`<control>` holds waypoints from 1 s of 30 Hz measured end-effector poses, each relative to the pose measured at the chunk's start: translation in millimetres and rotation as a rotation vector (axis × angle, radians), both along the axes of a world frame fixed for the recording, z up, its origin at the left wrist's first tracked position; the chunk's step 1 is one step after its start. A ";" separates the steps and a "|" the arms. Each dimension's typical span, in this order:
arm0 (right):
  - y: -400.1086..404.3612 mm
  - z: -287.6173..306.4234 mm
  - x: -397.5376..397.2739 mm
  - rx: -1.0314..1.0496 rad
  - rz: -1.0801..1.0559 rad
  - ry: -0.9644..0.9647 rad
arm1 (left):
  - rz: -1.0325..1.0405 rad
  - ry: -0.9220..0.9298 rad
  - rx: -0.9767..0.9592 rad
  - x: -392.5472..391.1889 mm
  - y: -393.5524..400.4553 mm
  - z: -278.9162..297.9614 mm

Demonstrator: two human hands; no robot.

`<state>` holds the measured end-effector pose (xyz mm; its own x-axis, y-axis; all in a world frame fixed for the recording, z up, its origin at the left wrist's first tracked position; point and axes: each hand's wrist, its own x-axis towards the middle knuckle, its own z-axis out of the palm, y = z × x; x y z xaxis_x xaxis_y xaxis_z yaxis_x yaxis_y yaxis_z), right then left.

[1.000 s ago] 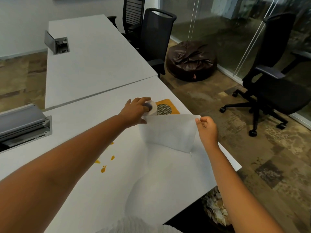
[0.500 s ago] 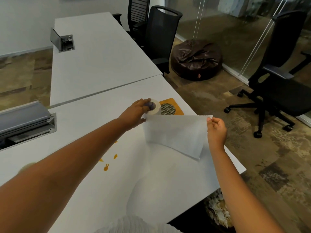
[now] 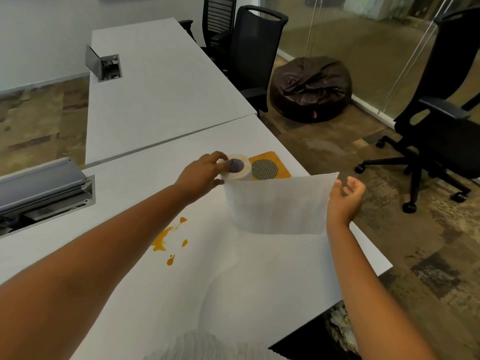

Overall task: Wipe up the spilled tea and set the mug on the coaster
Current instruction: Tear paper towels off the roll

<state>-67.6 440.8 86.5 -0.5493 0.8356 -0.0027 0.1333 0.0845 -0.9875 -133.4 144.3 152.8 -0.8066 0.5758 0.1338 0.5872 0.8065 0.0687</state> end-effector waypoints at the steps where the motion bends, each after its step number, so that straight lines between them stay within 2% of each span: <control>1: -6.1 3.3 -0.8 0.110 -0.001 0.002 | -0.002 -0.002 -0.004 -0.4 -0.4 0.2; 3: -20.1 12.6 -2.5 0.333 0.049 0.064 | -0.009 -0.013 -0.011 -1.3 0.5 0.2; 6: -43.6 30.2 -5.7 0.473 0.356 0.150 | -0.003 -0.036 -0.038 -4.1 3.5 0.6; 9: -64.7 40.3 -6.5 0.601 0.699 0.105 | 0.018 -0.079 -0.034 -4.1 8.7 -0.6; 12: -78.8 37.7 -5.8 0.730 0.858 0.030 | 0.073 -0.141 0.027 -1.5 15.8 -2.4; 22: -65.9 15.2 -4.3 0.836 0.888 -0.198 | 0.196 -0.083 0.082 6.0 24.2 -10.9; 26: -51.5 9.9 -9.2 0.956 0.916 -0.433 | 0.198 -0.062 0.094 6.8 23.8 -13.2; 30: -38.5 6.3 -14.8 0.881 0.879 -0.517 | 0.212 -0.049 0.119 5.7 23.9 -14.9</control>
<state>-82.4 402.3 92.7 -0.9990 0.0407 -0.0190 0.0449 0.9092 -0.4140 -127.8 168.2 137.8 -0.9149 0.3757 0.1480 0.3994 0.8958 0.1949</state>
